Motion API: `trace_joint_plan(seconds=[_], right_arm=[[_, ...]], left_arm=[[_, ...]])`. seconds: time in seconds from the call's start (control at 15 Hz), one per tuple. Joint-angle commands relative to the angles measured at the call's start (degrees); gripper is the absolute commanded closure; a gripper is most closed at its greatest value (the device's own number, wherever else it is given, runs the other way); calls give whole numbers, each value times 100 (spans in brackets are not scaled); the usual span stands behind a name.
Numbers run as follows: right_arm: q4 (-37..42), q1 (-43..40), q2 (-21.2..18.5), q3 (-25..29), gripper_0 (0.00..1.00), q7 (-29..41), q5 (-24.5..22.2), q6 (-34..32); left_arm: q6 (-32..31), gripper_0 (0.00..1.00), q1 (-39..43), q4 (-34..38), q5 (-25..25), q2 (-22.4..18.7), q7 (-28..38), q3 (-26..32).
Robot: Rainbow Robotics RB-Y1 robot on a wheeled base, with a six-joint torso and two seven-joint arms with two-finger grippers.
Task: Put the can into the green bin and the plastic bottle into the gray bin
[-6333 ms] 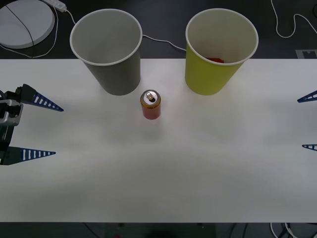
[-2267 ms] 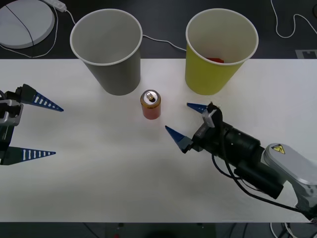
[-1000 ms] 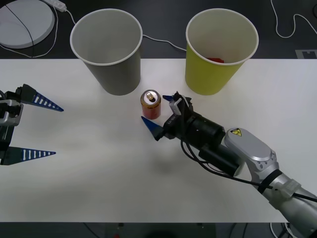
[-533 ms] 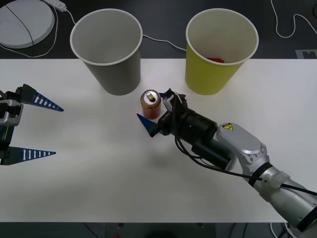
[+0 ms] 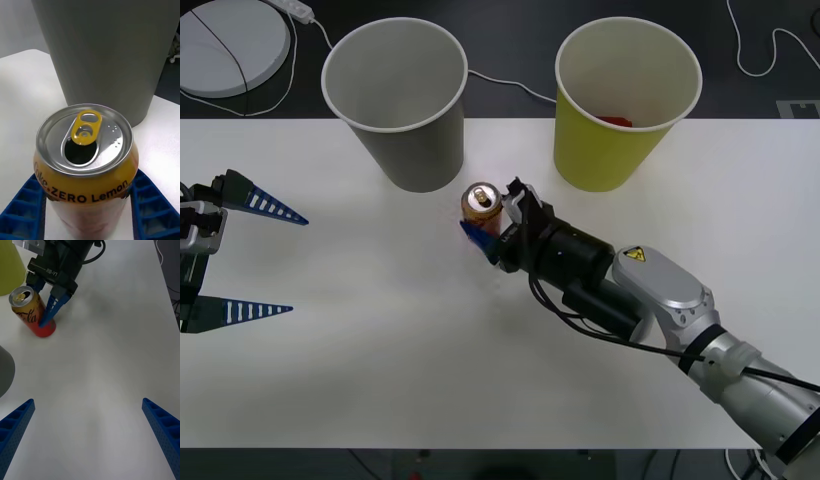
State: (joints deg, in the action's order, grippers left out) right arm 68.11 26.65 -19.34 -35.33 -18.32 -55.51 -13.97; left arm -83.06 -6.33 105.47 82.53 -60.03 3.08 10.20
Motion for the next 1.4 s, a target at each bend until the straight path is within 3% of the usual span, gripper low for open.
trace_joint_plan(seconds=[0.07, 0.47, 0.87, 1.13, 1.4], right_arm=[[9, 15, 9, -9, 100, 21, -4, -1], [79, -2, -123, 0, 100, 57, 5, -124], [914, -380, -765, 0, 100, 162, -180, -405], [1609, -705, -1274, 158, 100, 1217, -1252, -809], [2206, -1013, -1573, 1011, 100, 2561, -2579, -2233]], left_arm=[[0, 0, 0, 0, 0, 0, 0, 0], [0, 0, 0, 0, 0, 0, 0, 0], [0, 0, 0, 0, 0, 0, 0, 0], [0, 0, 0, 0, 0, 0, 0, 0], [0, 0, 0, 0, 0, 0, 0, 0]])
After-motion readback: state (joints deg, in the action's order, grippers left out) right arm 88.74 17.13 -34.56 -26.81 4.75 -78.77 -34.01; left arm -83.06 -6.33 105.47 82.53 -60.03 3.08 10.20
